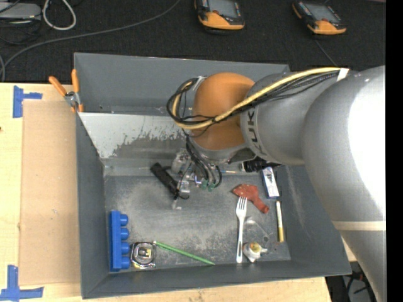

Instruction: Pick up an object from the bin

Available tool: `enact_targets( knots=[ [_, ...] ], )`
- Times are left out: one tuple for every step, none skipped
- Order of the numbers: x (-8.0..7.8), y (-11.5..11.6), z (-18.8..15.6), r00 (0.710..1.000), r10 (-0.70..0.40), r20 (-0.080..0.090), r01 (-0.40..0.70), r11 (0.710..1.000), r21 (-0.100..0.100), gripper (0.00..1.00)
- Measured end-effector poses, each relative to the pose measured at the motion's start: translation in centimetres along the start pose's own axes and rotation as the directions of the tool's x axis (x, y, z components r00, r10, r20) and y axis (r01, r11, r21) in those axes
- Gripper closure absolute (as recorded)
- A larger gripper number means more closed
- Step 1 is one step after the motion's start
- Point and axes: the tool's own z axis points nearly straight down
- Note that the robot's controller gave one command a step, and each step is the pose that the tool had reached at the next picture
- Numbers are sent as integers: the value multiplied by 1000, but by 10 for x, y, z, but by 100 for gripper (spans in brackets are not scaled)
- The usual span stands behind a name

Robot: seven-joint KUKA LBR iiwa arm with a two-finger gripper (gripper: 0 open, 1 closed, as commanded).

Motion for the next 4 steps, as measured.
enact_targets(
  knots=[
    [-1, 1, 32, 979, 202, 8, -202, 979, -6, 0],
    [-7, -3, 30, 994, 113, 8, -113, 994, -5, 100],
    [-7, -3, 30, 994, 113, 8, -113, 994, -5, 100],
    [-3, -4, -3, 993, 114, -3, -114, 993, 0, 100]
  ],
)
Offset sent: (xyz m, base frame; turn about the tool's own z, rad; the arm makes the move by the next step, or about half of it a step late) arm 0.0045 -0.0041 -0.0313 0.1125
